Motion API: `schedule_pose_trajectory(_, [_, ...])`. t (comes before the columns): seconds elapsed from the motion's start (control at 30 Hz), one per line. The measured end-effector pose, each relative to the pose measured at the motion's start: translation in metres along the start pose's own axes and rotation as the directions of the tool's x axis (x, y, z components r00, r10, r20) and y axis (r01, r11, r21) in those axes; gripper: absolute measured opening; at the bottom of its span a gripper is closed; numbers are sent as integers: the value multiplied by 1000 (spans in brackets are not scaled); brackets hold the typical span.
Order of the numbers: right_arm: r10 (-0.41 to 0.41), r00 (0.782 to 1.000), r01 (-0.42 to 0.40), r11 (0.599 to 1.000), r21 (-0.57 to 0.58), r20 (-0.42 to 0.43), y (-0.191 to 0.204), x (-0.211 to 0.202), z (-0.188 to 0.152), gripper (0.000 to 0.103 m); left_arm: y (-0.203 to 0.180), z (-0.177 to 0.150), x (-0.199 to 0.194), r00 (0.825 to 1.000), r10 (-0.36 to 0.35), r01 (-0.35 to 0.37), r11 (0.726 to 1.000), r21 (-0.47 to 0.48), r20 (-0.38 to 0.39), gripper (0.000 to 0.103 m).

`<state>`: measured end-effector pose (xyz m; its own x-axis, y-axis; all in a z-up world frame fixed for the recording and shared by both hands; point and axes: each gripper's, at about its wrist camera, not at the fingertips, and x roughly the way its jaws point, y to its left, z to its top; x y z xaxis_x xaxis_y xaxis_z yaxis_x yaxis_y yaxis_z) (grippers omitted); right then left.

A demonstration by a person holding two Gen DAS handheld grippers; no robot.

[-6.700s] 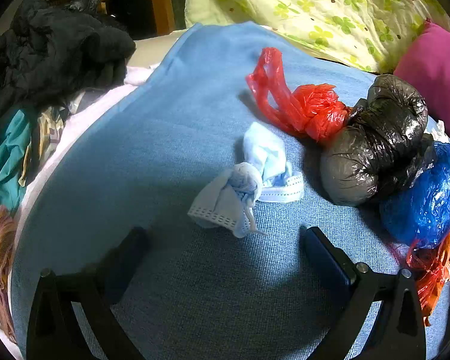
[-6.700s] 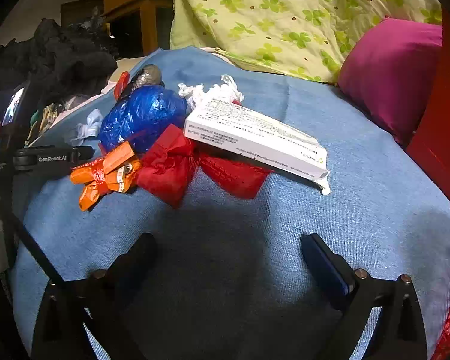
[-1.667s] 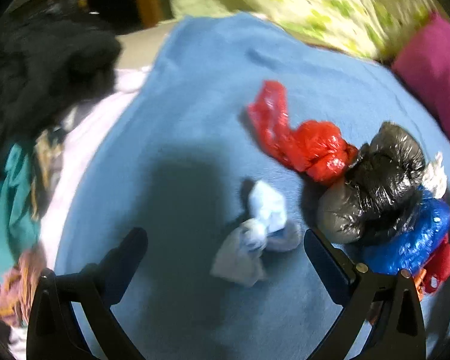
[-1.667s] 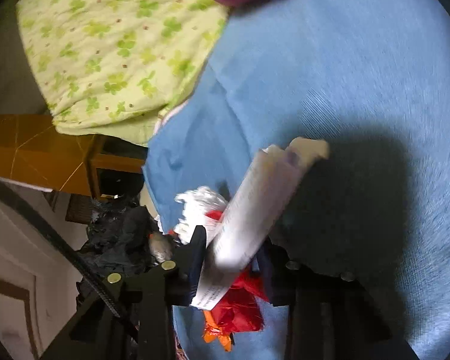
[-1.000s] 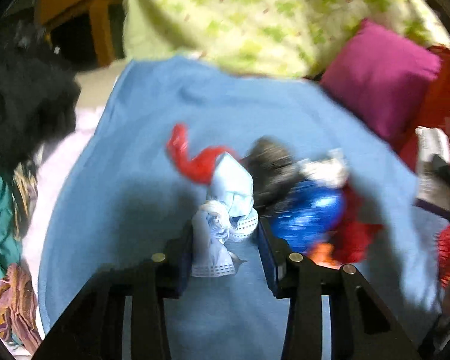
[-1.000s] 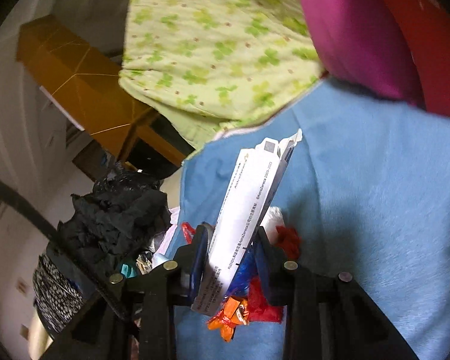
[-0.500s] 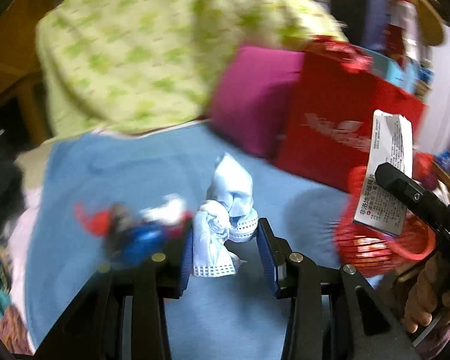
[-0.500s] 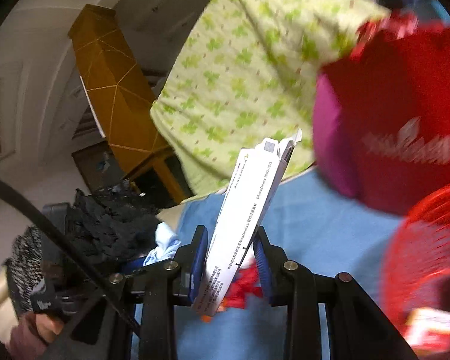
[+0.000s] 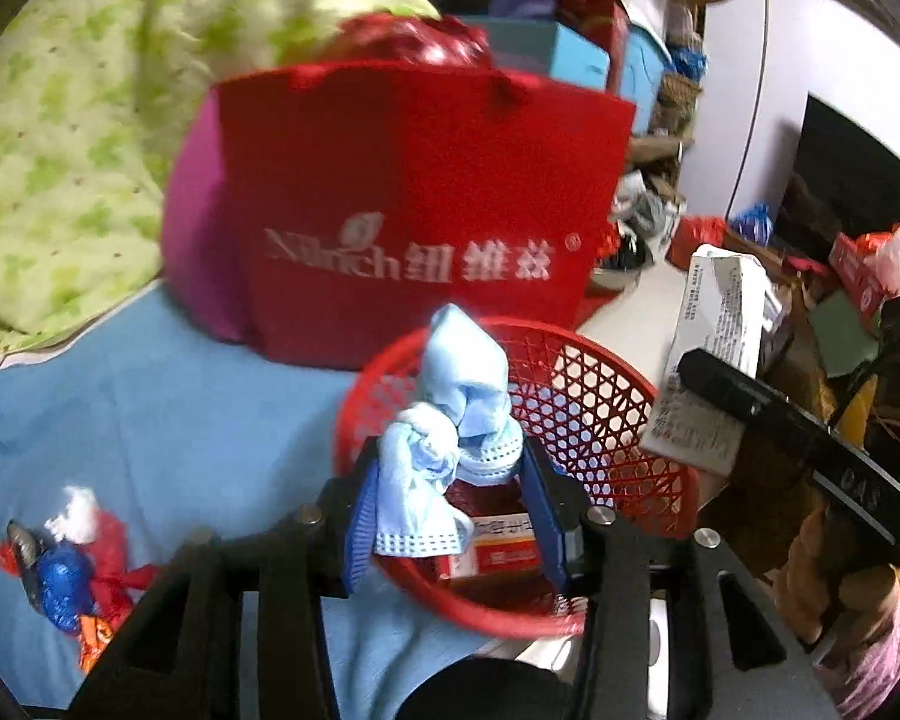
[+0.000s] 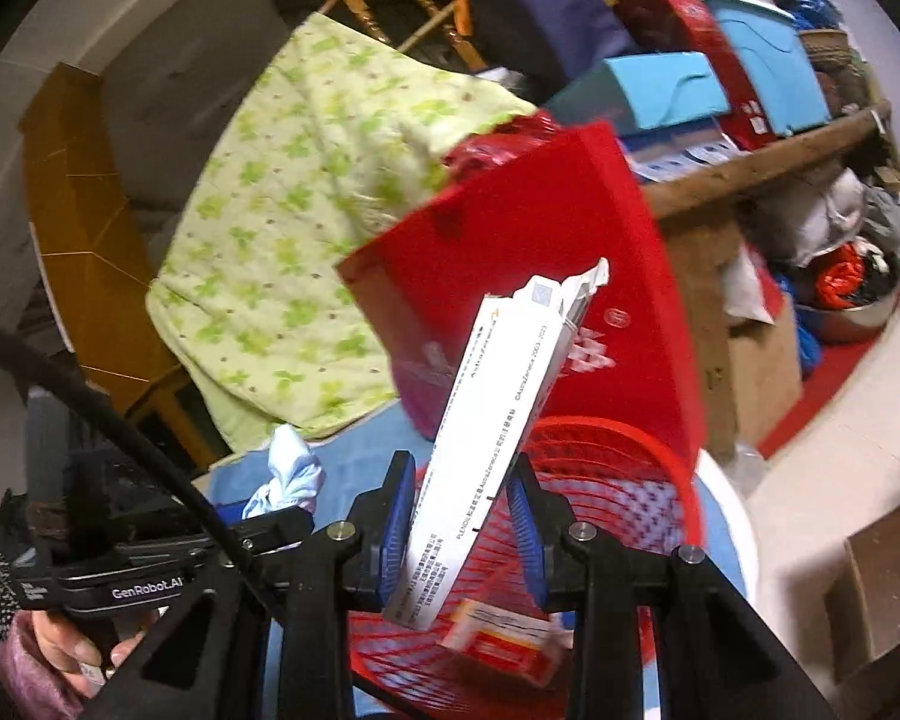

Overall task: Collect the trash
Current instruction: 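Carry the mask and white box to the red basket and release both, then move both tools back over the plastic bags on the towel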

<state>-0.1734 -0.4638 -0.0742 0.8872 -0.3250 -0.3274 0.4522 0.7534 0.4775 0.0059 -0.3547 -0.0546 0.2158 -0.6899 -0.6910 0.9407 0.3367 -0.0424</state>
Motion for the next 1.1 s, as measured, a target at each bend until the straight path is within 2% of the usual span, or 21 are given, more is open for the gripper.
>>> schedule_pose_trajectory(0.03, [-4,1000,5,1000,5,-11,-4,2,-2,34,-3,1,8,1000,-3,3,1000,0,-19,50])
schedule_pose_trajectory(0.07, [-10,1000,11,1000,12,-22,-8,5,-4,34,-5,2,16,999,-3,3,1000,-5,-38,56])
schedule_pose_trajectory(0.13, [-31,999,32,999,26,-38,-14,10,-6,36,-5,2,28,997,-3,1,1000,-28,-71,60])
schedule_pose_trajectory(0.2, [-48,997,51,998,45,-61,-21,13,-9,64,-1,1,35,996,2,-6,999,-48,-92,64])
schedule_pose_trajectory(0.23, [-41,998,45,997,57,-57,-24,12,-11,80,-1,0,36,995,15,-19,999,-49,-96,69])
schedule_pose_trajectory(0.4, [-19,1000,19,998,55,11,-18,2,-8,80,6,-12,13,996,64,-67,997,-49,-60,76])
schedule_pose_trajectory(0.47, [7,999,-9,999,43,44,-7,-4,-4,80,13,-18,-7,995,95,-96,993,-64,-16,87])
schedule_pose_trajectory(0.6, [83,993,-81,996,-23,89,27,-16,1,80,36,-50,-52,984,177,-173,979,-111,32,91])
schedule_pose_trajectory(0.7, [160,982,-154,986,-69,102,57,-18,3,80,65,-89,-85,963,265,-256,955,-152,45,91])
schedule_pose_trajectory(0.77, [218,973,-211,974,-86,77,78,-12,3,80,90,-116,-105,940,340,-326,925,-196,37,91])
schedule_pose_trajectory(0.83, [276,961,-272,958,-97,33,102,0,0,80,124,-146,-124,917,399,-378,879,-290,14,91])
schedule_pose_trajectory(0.87, [304,953,-303,948,-100,3,115,8,-3,80,140,-159,-133,902,431,-406,851,-333,0,91])
schedule_pose_trajectory(0.97, [364,927,-372,923,-100,-92,148,34,-16,80,189,-203,-156,843,532,-509,736,-446,-82,91])
schedule_pose_trajectory(1.03, [383,905,-406,908,-104,-186,175,61,-30,80,213,-228,-166,827,547,-527,680,-510,-126,91])
schedule_pose_trajectory(1.1, [384,885,-424,899,-113,-265,196,89,-46,80,227,-245,-169,816,557,-542,646,-538,-155,91])
